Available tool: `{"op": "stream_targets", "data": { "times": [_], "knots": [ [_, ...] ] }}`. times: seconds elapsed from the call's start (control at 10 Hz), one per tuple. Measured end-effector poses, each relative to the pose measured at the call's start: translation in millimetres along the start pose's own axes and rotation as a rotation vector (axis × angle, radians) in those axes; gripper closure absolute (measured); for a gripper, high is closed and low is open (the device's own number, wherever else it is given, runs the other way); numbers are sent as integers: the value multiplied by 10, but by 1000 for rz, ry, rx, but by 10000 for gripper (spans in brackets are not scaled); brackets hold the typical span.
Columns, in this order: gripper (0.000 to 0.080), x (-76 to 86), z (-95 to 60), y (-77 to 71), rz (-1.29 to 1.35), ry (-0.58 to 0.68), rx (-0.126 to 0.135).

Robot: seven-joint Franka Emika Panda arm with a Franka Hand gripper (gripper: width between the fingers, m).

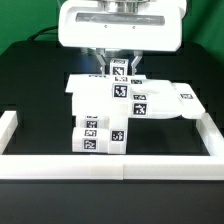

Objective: Assemble chair

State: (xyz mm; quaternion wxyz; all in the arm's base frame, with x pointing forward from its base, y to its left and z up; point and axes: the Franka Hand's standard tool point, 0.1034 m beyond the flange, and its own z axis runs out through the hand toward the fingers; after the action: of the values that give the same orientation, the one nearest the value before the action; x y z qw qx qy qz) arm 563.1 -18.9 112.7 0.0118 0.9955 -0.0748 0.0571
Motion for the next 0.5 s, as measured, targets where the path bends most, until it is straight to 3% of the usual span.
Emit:
{"op": "stream_targets", "data": {
  "times": [0.5],
  "knots": [
    [514, -1, -2, -27, 374, -2, 13]
  ]
}}
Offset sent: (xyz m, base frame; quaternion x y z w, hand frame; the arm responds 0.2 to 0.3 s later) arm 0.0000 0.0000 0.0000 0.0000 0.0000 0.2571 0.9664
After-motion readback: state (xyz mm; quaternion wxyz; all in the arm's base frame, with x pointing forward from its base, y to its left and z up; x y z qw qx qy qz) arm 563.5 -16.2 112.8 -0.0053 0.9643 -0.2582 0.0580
